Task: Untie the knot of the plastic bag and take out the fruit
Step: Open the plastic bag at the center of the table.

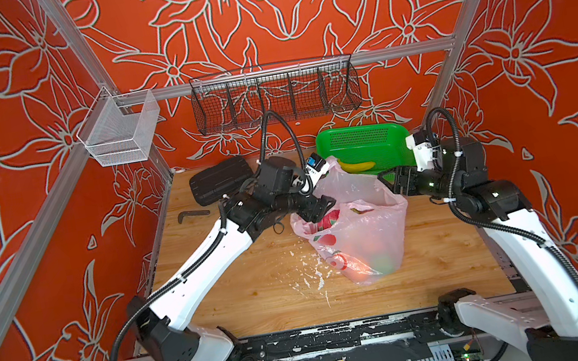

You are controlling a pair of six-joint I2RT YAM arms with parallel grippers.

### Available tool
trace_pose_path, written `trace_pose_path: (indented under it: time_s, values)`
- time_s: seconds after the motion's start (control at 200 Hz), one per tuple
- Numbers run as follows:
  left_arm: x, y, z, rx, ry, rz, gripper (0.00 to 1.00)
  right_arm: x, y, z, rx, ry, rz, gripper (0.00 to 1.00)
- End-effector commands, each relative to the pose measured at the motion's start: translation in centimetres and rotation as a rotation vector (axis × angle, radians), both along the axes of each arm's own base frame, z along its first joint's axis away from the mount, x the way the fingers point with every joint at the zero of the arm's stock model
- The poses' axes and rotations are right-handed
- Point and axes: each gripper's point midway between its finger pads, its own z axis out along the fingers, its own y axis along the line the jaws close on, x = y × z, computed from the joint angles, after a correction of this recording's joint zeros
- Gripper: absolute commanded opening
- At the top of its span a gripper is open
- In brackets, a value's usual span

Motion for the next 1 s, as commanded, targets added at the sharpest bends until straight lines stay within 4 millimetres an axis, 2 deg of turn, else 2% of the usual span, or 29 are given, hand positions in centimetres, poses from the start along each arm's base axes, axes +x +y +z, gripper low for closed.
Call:
trace_pose_path:
  time_s: [0.0, 0.22, 0.345, 0.38, 0.42, 0.535, 0.651, 0.686, 0.771, 0.841, 0.901, 0.936, 0.996]
  values:
    - [1.9, -0.5, -2.3, 0.146, -0.033, -0.043, 0.74, -1.9, 2.0, 0.4, 0.056, 0.042, 0.106, 0.7]
    - [6.2, -2.5, -5.2, 0.234, -0.02, -0.017, 0.77, -3.1, 5.3, -1.5, 0.066, 0.109, 0.238, 0.7]
    - [9.0, -2.5, -6.9, 0.277, 0.013, 0.064, 0.8, -2.9, 6.7, -4.4, -0.031, 0.178, 0.289, 0.78]
    - [9.8, -2.3, -7.4, 0.283, 0.035, 0.092, 0.81, -2.7, 7.0, -5.5, -0.063, 0.2, 0.306, 0.85]
    - [10.4, -2.0, -8.1, 0.281, 0.07, 0.113, 0.81, -2.7, 7.3, -6.7, -0.1, 0.225, 0.325, 0.89]
    - [11.2, -1.8, -9.7, 0.218, 0.188, 0.125, 0.8, -2.4, 8.0, -9.9, -0.179, 0.292, 0.368, 0.93]
    - [10.5, -2.5, -11.3, 0.138, 0.323, 0.059, 0.8, -3.2, 9.4, -12.2, -0.193, 0.339, 0.448, 0.92]
    - [10.0, -2.8, -12.0, 0.126, 0.364, 0.034, 0.8, -3.7, 9.8, -12.5, -0.18, 0.354, 0.472, 0.87]
    - [9.6, -3.1, -14.1, 0.142, 0.452, 0.03, 0.81, -4.8, 10.5, -12.8, -0.15, 0.387, 0.521, 0.7]
    - [9.6, -2.9, -15.8, 0.177, 0.515, 0.052, 0.82, -5.5, 10.5, -12.6, -0.139, 0.392, 0.54, 0.47]
    - [9.6, -2.9, -16.6, 0.182, 0.555, 0.065, 0.82, -6.2, 10.7, -12.0, -0.116, 0.377, 0.558, 0.34]
    - [9.6, -3.0, -17.0, 0.174, 0.576, 0.067, 0.79, -6.6, 10.8, -11.4, -0.095, 0.36, 0.57, 0.28]
    - [9.6, -3.1, -17.4, 0.16, 0.603, 0.079, 0.69, -7.2, 11.0, -10.7, -0.068, 0.342, 0.59, 0.19]
